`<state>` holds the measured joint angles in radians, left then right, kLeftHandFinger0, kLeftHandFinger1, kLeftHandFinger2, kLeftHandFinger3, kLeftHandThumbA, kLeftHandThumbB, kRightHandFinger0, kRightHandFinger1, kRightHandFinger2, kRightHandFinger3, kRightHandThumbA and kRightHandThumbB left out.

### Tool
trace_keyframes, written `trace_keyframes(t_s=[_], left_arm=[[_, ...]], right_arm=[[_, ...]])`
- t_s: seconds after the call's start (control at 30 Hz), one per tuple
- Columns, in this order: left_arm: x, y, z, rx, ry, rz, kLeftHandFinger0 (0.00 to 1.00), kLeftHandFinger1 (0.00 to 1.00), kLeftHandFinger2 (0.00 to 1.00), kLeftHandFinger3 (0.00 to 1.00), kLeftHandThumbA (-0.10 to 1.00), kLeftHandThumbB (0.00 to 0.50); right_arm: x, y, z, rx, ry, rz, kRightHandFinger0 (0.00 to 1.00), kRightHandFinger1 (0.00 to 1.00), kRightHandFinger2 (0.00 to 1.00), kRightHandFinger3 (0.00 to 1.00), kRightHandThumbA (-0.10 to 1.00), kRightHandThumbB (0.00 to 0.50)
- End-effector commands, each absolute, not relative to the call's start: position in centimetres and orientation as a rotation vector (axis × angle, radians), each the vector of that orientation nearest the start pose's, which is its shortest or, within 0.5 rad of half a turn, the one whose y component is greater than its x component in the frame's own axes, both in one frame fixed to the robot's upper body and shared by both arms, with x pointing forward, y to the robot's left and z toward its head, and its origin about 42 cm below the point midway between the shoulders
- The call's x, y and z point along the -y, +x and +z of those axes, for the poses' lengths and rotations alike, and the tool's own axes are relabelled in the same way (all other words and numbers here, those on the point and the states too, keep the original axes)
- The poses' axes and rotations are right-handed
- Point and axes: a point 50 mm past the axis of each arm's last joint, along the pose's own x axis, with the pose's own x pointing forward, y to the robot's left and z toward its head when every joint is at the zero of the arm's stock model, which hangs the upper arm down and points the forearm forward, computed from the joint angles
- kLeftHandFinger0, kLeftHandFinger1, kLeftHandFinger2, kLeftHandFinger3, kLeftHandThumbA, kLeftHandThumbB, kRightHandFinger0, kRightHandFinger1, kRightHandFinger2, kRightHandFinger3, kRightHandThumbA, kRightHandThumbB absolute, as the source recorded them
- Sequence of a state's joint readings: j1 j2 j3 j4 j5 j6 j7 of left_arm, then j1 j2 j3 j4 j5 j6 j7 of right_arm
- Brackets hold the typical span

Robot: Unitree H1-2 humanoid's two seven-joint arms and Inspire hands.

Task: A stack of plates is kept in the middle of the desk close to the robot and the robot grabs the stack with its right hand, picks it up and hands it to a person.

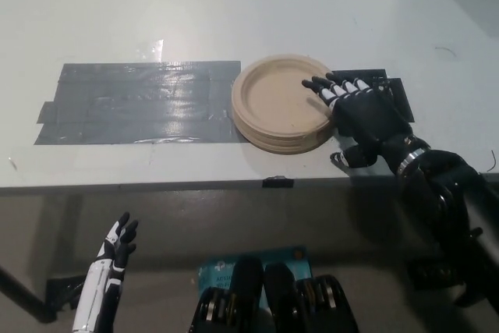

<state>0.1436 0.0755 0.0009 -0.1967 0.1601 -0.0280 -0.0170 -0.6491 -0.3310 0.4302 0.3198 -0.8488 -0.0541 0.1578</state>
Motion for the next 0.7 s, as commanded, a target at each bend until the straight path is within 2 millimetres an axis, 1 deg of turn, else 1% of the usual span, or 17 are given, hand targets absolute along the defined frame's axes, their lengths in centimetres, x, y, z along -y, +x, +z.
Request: trace_keyframes(t_s=[0.0, 0.27, 0.4, 0.47, 0.6, 0.67], left_arm=[[-23.9, 24.0, 12.7, 0.129, 0.236, 0.014, 1.00, 1.00, 1.00, 1.00, 1.00, 0.000], [-23.9, 24.2, 13.0, 0.136, 0.246, 0.009, 1.00, 1.00, 1.00, 1.00, 1.00, 0.000], [-23.9, 24.3, 13.1, 0.137, 0.243, 0.009, 1.00, 1.00, 1.00, 1.00, 1.00, 0.000], [-23.9, 24.4, 13.2, 0.136, 0.242, 0.010, 1.00, 1.00, 1.00, 1.00, 1.00, 0.000], [-23.8, 24.6, 13.4, 0.144, 0.238, 0.006, 1.00, 1.00, 1.00, 1.00, 1.00, 0.000], [-23.8, 24.7, 13.4, 0.145, 0.234, 0.005, 1.00, 1.00, 1.00, 1.00, 1.00, 0.000]], right_arm=[[16.6, 47.1, 24.0, 0.444, -1.420, 0.387, 1.00, 1.00, 1.00, 1.00, 0.94, 0.500], [15.4, 47.4, 22.4, 0.456, -1.426, 0.382, 1.00, 1.00, 1.00, 1.00, 0.93, 0.500], [14.6, 47.4, 22.0, 0.504, -1.432, 0.356, 1.00, 1.00, 1.00, 1.00, 0.92, 0.500], [14.2, 47.2, 21.7, 0.541, -1.427, 0.342, 1.00, 1.00, 1.00, 1.00, 0.89, 0.500], [13.3, 47.3, 21.3, 0.586, -1.438, 0.340, 1.00, 1.00, 1.00, 1.00, 0.90, 0.500], [12.8, 47.4, 21.0, 0.600, -1.440, 0.351, 1.00, 1.00, 1.00, 1.00, 0.87, 0.500]])
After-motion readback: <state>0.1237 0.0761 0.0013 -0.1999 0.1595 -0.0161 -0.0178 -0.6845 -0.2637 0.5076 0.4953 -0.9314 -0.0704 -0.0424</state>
